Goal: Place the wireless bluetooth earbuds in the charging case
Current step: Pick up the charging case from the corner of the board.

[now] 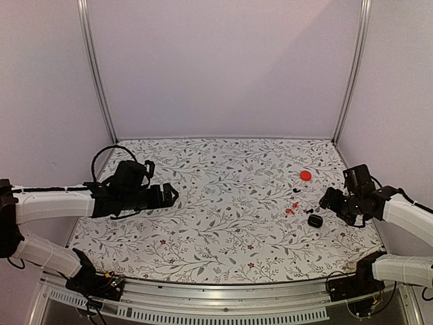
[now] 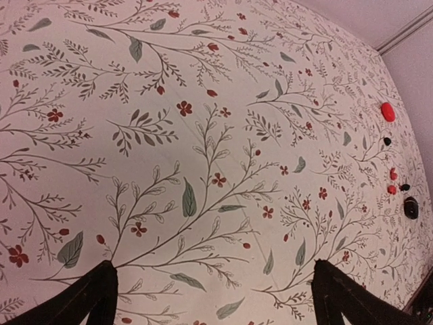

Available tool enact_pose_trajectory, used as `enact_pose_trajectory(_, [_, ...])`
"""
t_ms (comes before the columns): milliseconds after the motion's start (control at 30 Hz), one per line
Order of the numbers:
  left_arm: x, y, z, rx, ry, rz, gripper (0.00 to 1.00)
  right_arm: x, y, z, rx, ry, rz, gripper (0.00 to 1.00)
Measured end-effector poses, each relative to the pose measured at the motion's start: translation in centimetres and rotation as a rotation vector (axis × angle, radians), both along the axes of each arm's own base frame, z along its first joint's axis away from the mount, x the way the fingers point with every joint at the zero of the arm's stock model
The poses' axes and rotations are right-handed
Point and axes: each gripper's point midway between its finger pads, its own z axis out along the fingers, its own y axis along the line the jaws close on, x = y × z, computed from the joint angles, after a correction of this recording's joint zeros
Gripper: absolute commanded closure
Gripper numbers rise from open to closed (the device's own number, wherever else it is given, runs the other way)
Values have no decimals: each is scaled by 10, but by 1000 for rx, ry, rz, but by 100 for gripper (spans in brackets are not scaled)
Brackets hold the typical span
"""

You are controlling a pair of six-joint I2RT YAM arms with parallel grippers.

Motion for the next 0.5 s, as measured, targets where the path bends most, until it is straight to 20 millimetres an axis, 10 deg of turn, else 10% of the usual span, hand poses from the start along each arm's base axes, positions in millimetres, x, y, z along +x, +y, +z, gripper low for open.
enact_pose_trajectory(500, [-2, -23, -10, 31, 19, -16, 0, -23, -1, -53, -61, 169, -60, 18])
